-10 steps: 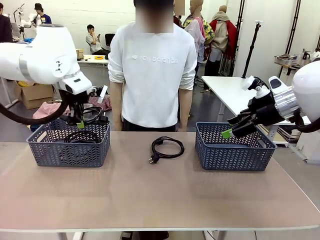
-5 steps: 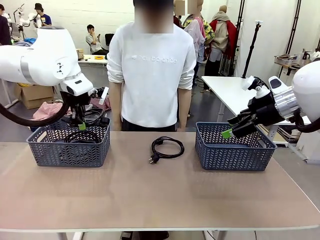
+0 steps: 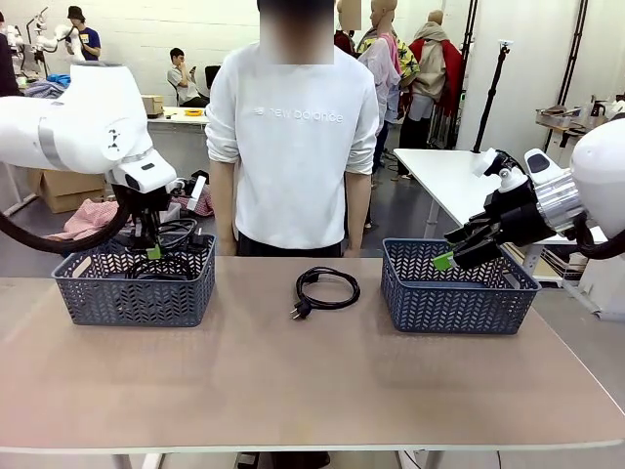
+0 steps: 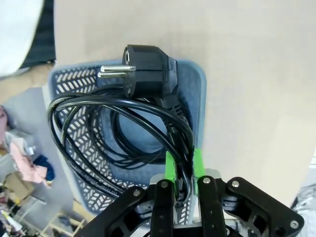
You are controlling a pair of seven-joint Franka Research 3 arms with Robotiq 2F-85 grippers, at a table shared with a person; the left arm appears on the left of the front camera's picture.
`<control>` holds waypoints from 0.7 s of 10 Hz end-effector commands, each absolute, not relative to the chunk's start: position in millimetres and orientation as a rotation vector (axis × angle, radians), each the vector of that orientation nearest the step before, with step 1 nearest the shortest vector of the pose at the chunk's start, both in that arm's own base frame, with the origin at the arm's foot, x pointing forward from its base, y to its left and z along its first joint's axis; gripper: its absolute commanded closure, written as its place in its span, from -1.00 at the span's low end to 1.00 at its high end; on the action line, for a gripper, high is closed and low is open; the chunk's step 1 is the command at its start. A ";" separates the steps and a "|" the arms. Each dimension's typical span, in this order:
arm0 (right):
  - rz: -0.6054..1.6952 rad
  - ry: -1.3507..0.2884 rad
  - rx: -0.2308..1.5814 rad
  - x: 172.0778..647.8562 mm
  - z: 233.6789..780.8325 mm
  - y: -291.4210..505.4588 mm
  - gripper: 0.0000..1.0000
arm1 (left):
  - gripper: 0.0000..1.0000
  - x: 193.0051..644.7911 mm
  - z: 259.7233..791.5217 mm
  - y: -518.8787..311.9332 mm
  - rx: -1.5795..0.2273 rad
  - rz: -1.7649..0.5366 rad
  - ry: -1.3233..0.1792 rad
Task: Organize the cables according to human instructions.
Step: Pick up a bundle of cables and place it in the basket indicated by the human.
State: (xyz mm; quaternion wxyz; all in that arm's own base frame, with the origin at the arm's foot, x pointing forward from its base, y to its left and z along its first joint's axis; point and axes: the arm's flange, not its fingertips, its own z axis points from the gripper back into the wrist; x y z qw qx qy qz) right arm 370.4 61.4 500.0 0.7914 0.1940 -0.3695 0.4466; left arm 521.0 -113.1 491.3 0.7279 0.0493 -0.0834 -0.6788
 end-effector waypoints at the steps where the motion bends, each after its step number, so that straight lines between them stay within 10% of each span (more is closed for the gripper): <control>1: 0.978 -0.817 0.443 374.5 498.6 60.3 -1.00 | 0.69 533.0 488.9 -94.6 0.123 -1.494 -0.179; 7: 0.978 -0.817 0.443 374.5 498.6 60.3 -1.00 | 0.69 578.8 454.9 -79.4 0.170 -1.431 -0.163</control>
